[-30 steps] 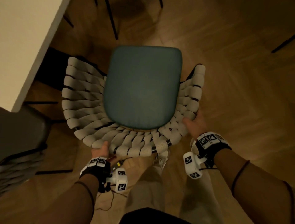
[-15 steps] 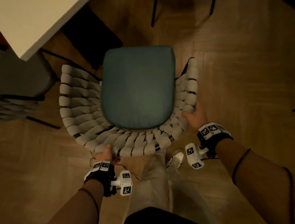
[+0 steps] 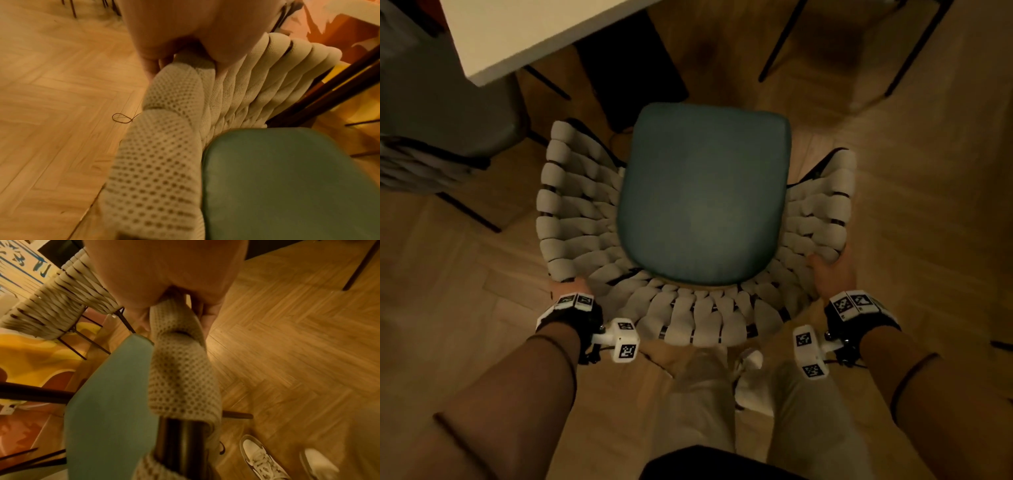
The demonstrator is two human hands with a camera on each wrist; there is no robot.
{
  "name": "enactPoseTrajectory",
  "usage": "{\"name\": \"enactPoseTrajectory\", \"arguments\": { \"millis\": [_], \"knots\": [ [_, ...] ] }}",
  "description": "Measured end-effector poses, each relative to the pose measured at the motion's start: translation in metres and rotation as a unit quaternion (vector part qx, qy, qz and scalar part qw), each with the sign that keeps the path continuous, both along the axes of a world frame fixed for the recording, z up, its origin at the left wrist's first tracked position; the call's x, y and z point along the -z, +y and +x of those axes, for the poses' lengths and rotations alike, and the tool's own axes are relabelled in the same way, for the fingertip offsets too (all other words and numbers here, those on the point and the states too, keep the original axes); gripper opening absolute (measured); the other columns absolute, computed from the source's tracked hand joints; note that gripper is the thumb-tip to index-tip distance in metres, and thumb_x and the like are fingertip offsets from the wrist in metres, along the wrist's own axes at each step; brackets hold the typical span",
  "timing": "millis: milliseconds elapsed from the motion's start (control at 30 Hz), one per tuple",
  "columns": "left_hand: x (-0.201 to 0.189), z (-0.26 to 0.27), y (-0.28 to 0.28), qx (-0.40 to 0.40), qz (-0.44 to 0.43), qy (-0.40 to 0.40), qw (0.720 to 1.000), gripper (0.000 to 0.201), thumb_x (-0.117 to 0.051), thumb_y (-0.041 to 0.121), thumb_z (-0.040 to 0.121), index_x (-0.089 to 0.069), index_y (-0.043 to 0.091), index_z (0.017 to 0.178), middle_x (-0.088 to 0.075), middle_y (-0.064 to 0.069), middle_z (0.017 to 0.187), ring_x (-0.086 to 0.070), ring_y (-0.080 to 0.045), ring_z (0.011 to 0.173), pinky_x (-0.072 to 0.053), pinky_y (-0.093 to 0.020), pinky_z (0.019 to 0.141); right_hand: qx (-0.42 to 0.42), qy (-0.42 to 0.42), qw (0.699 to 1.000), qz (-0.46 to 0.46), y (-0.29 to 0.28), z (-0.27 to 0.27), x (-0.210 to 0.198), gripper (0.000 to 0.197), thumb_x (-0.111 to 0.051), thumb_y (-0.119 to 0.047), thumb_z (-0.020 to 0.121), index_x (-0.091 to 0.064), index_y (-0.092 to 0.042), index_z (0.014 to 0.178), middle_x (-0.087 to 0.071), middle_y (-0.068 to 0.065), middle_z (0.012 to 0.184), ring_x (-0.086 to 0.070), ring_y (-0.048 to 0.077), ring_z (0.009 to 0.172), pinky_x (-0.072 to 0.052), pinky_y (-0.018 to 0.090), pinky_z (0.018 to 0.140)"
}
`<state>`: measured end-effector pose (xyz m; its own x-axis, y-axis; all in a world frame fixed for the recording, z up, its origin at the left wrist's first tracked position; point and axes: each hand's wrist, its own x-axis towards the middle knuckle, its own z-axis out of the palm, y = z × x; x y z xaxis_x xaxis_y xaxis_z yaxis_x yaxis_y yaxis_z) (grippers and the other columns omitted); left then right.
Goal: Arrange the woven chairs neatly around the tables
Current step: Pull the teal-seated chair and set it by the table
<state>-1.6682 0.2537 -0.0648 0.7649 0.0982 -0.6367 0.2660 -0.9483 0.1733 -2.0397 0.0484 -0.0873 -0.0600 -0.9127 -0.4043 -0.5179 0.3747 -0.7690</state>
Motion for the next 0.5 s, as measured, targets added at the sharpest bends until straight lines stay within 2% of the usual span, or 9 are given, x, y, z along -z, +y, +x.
{"name": "enactPoseTrajectory", "arguments": {
  "millis": [33,67,133,200,267,333,433,500],
  "knots": [
    [0.003,-0.001,0.001,-0.049,-0.009,-0.029,0.998,0.049,-0.052,0.017,0.095,-0.039,0.002,0.140,-0.043,-0.022,0.144,-0.047,-0.040,0.128,-0.042,-0.044,0.099,-0.011,0.021,1.000,-0.010,-0.004,0.000,0.000,0.048,-0.063,-0.015,0.086,-0.050,-0.003,0.130,-0.058,0.013,0.128,-0.055,0.026,0.114,-0.045,0.037,0.099],
    [0.007,-0.002,0.002,-0.059,0.001,-0.058,0.997,0.044,-0.047,0.016,0.097,-0.041,-0.001,0.137,-0.047,-0.025,0.139,-0.049,-0.042,0.124,-0.041,-0.046,0.094,-0.018,0.034,0.999,-0.014,-0.008,0.000,0.000,0.046,-0.063,-0.014,0.087,-0.051,-0.002,0.129,-0.058,0.015,0.128,-0.055,0.028,0.115,-0.045,0.040,0.101],
    [0.008,-0.012,-0.006,-0.081,-0.005,-0.088,0.993,0.040,-0.046,0.014,0.096,-0.043,-0.003,0.132,-0.051,-0.027,0.133,-0.052,-0.044,0.119,-0.041,-0.048,0.092,-0.033,0.032,0.998,-0.033,-0.018,-0.003,-0.001,0.039,-0.061,-0.007,0.089,-0.053,0.002,0.126,-0.059,0.018,0.124,-0.055,0.026,0.113,-0.043,0.033,0.097],
    [0.006,-0.026,-0.009,-0.076,-0.005,-0.071,0.995,0.040,-0.046,0.013,0.096,-0.042,-0.003,0.132,-0.052,-0.027,0.133,-0.052,-0.045,0.118,-0.041,-0.048,0.091,-0.042,0.023,0.998,-0.040,-0.031,-0.004,-0.007,0.037,-0.060,-0.003,0.091,-0.052,0.004,0.126,-0.059,0.019,0.124,-0.052,0.020,0.110,-0.039,0.027,0.094],
    [0.002,-0.040,-0.010,-0.098,0.003,-0.054,0.994,0.042,-0.045,0.014,0.096,-0.039,-0.002,0.135,-0.051,-0.027,0.134,-0.051,-0.045,0.119,-0.040,-0.049,0.095,-0.056,0.012,0.998,-0.036,-0.047,-0.007,-0.008,0.039,-0.060,-0.001,0.091,-0.051,0.003,0.128,-0.058,0.019,0.127,-0.049,0.016,0.109,-0.038,0.026,0.096],
    [0.003,-0.049,-0.008,-0.105,0.018,-0.051,0.993,0.041,-0.045,0.016,0.096,-0.041,-0.002,0.133,-0.050,-0.028,0.135,-0.051,-0.046,0.120,-0.040,-0.050,0.098,-0.088,0.019,0.995,-0.033,-0.065,-0.009,-0.006,0.038,-0.060,-0.003,0.090,-0.052,0.003,0.127,-0.058,0.019,0.129,-0.053,0.020,0.113,-0.042,0.031,0.099],
    [0.012,-0.066,-0.004,-0.109,0.029,-0.042,0.993,0.026,-0.043,0.016,0.098,-0.053,-0.004,0.111,-0.053,-0.032,0.129,-0.053,-0.047,0.114,-0.043,-0.052,0.094,-0.113,0.013,0.993,-0.010,-0.089,-0.012,-0.006,0.044,-0.062,-0.008,0.090,-0.050,0.002,0.132,-0.058,0.018,0.132,-0.056,0.030,0.120,-0.045,0.045,0.105],
    [0.012,-0.083,-0.002,-0.142,0.035,-0.030,0.989,0.034,-0.043,0.018,0.099,-0.049,-0.007,0.122,-0.053,-0.033,0.128,-0.053,-0.048,0.113,-0.042,-0.050,0.089,-0.126,0.028,0.991,0.021,-0.104,-0.013,-0.005,0.047,-0.061,-0.008,0.091,-0.045,0.001,0.134,-0.056,0.019,0.132,-0.055,0.031,0.119,-0.045,0.041,0.102]
  ]
}}
